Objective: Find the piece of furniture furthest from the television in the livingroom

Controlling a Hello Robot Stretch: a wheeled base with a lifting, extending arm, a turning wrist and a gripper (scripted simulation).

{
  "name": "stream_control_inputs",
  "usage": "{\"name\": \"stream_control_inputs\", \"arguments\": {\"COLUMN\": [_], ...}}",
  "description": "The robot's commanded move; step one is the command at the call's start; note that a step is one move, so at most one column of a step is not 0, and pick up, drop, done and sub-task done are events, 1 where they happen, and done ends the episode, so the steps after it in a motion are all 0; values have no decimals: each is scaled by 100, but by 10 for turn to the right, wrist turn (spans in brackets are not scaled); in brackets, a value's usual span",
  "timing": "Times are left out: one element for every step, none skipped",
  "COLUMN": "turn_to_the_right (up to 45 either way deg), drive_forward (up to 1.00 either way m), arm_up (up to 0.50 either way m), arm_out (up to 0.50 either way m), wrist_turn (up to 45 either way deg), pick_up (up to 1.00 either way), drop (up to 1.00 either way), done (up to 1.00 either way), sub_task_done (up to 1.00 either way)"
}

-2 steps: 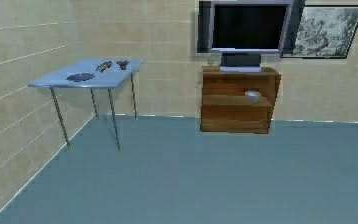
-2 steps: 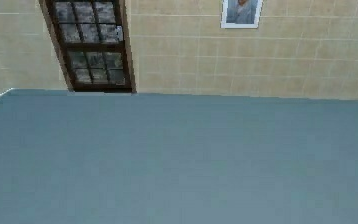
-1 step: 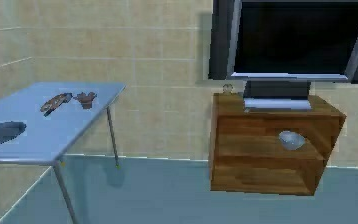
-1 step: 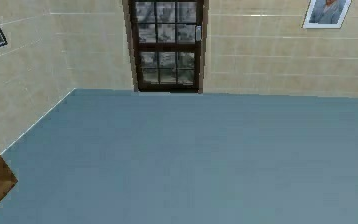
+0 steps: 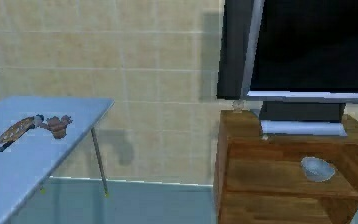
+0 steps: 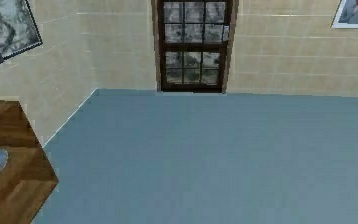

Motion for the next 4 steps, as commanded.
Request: {"name": "stream_control_inputs", "arguments": {"turn_to_the_right": [30, 0, -450, -450], "drive_forward": [0, 30, 0, 0], "arm_up": [0, 0, 0, 0], "arm_out": [0, 0, 0, 0], "wrist_turn": [0, 0, 0, 0], "pick_up": [0, 0, 0, 0], "drop": [0, 0, 0, 0], "done": [0, 0, 0, 0], "sub_task_done": [0, 0, 0, 0]}}
